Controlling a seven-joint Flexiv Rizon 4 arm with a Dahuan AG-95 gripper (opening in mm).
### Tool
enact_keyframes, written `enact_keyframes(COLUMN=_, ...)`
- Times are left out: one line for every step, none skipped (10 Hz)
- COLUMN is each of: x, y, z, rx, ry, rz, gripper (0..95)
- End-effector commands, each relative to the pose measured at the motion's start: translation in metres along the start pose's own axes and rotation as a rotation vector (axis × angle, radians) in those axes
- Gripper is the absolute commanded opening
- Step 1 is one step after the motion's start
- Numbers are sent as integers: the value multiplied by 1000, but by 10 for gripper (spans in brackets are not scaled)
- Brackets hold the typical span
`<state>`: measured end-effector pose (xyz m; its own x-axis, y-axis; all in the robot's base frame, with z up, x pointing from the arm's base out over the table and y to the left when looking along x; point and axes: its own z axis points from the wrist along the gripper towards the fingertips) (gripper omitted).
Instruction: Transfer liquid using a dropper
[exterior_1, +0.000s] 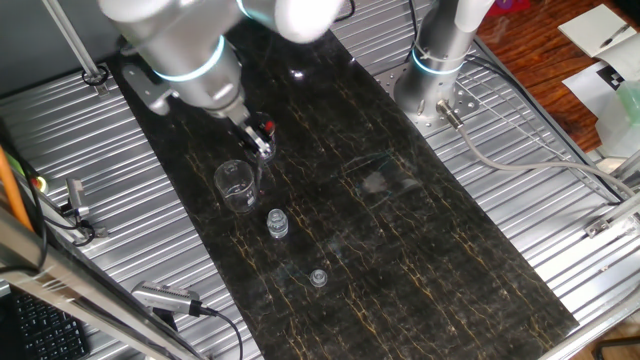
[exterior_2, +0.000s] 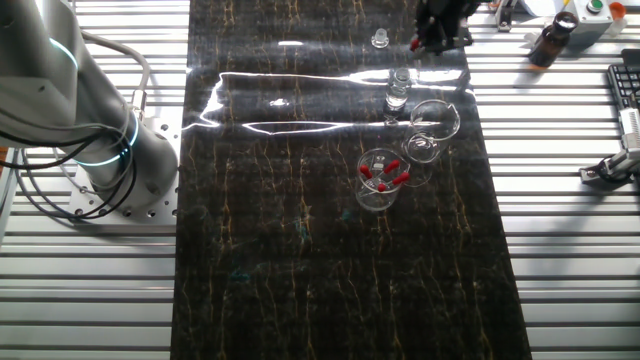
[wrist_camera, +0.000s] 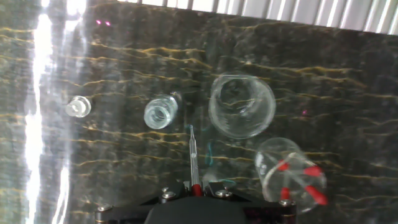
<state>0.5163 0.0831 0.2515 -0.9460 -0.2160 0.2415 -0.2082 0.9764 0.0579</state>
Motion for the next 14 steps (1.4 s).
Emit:
enact_keyframes(x=-8, y=-12, z=0, rx=1, ry=-1, rz=-4, gripper=0)
enact_keyframes(x=-16, y=-18, z=4, rx=5, ry=-2, rz=-2, gripper=0)
enact_keyframes(x=-22, y=-22, z=7, rx=6, ry=-4, rz=-1, gripper=0)
enact_keyframes(x=-27, y=-26, z=9, rx=6, ry=-5, rz=-1, gripper=0)
enact_keyframes(x=-34, y=-31, z=15, rx=9, ry=-5, rz=-3, gripper=0)
enact_keyframes(x=-38, y=-35, z=21, rx=12, ry=-3, rz=-5, gripper=0)
enact_keyframes(x=-41, y=-37, z=27, rx=13, ry=-2, rz=-9, gripper=0)
enact_keyframes(x=-46, y=-41, z=39, rx=12, ry=1, rz=-21, gripper=0)
enact_keyframes(x=-48, y=-43, z=46, rx=11, ry=4, rz=-29, gripper=0)
enact_keyframes(x=-50, y=-44, z=53, rx=10, ry=8, rz=-36, gripper=0)
enact_keyframes(x=-52, y=-46, z=63, rx=9, ry=17, rz=-43, gripper=0)
enact_keyframes(x=-53, y=-47, z=70, rx=7, ry=19, rz=-45, gripper=0)
enact_keyframes(x=-53, y=-46, z=77, rx=5, ry=21, rz=-46, gripper=0)
enact_keyframes(x=-54, y=-44, z=87, rx=5, ry=21, rz=-49, gripper=0)
